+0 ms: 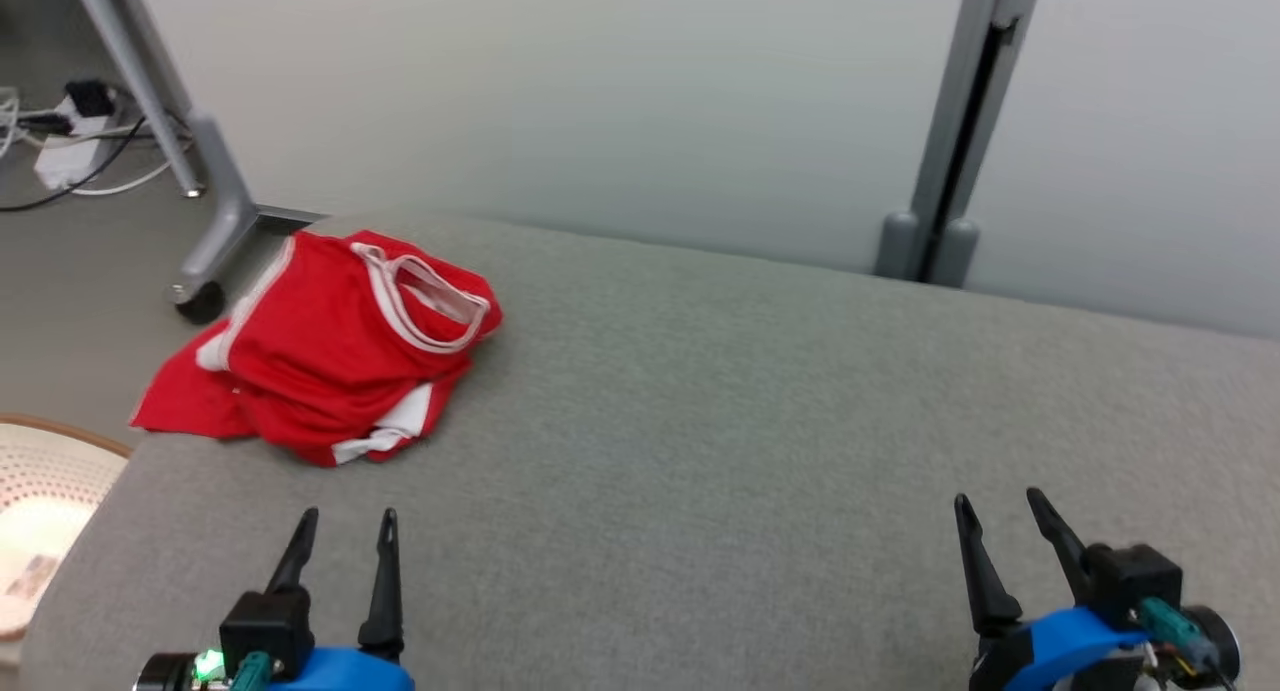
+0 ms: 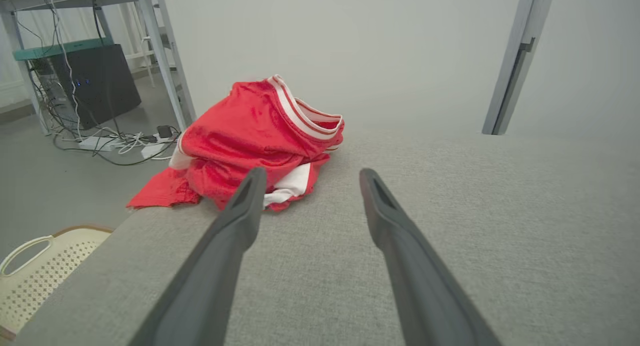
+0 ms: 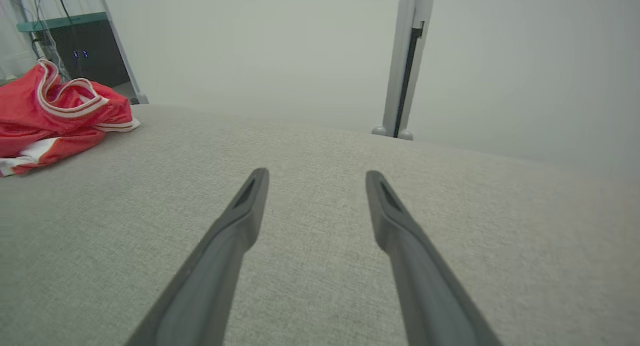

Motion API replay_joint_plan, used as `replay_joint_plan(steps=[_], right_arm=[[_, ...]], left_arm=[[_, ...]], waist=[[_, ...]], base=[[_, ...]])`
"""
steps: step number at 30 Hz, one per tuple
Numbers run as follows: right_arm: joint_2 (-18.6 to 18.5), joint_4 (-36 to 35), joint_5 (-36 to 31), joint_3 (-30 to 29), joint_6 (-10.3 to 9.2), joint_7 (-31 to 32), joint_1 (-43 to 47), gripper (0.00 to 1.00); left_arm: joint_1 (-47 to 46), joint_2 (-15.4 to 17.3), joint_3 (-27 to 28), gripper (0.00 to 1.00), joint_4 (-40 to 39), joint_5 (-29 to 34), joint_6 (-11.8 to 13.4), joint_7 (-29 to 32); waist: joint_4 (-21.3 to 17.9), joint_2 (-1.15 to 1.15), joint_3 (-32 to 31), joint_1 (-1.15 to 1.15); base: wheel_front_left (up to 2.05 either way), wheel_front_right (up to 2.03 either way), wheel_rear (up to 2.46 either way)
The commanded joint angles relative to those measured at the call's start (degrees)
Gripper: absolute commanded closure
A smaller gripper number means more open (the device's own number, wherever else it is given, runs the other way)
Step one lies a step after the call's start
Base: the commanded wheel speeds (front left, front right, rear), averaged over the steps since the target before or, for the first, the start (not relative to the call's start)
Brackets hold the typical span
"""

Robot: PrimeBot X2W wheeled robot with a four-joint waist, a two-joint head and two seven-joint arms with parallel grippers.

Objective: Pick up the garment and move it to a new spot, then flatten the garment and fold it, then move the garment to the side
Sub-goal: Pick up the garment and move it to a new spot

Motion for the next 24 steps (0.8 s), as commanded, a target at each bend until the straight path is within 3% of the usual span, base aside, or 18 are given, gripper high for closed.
replay_joint_plan(steps=[1, 11, 24], right_arm=[[-0.27, 0.13, 0.52, 0.27, 0.13, -0.29, 0.1, 0.0], [-0.28, 1.64, 1.57, 1.6, 0.09, -1.05, -0.63, 0.0], [-0.27, 2.35, 1.49, 1.91, 0.09, -1.1, -1.23, 0.0]], left_arm=[[0.48, 0.19, 0.1, 0.0, -0.49, -0.05, 0.39, -0.01], [2.57, 1.27, 0.28, 0.0, -3.87, -0.45, 1.6, 1.97], [2.28, 1.37, -0.17, 0.0, -4.63, -1.46, 1.61, 1.48]], waist=[[2.44, 0.0, 1.51, 0.0], [10.39, 0.0, 1.35, 0.0], [11.6, 0.0, 2.04, 0.0]], base=[[0.0, 0.0, 0.0], [0.0, 0.0, 0.0], [0.0, 0.0, 0.0]])
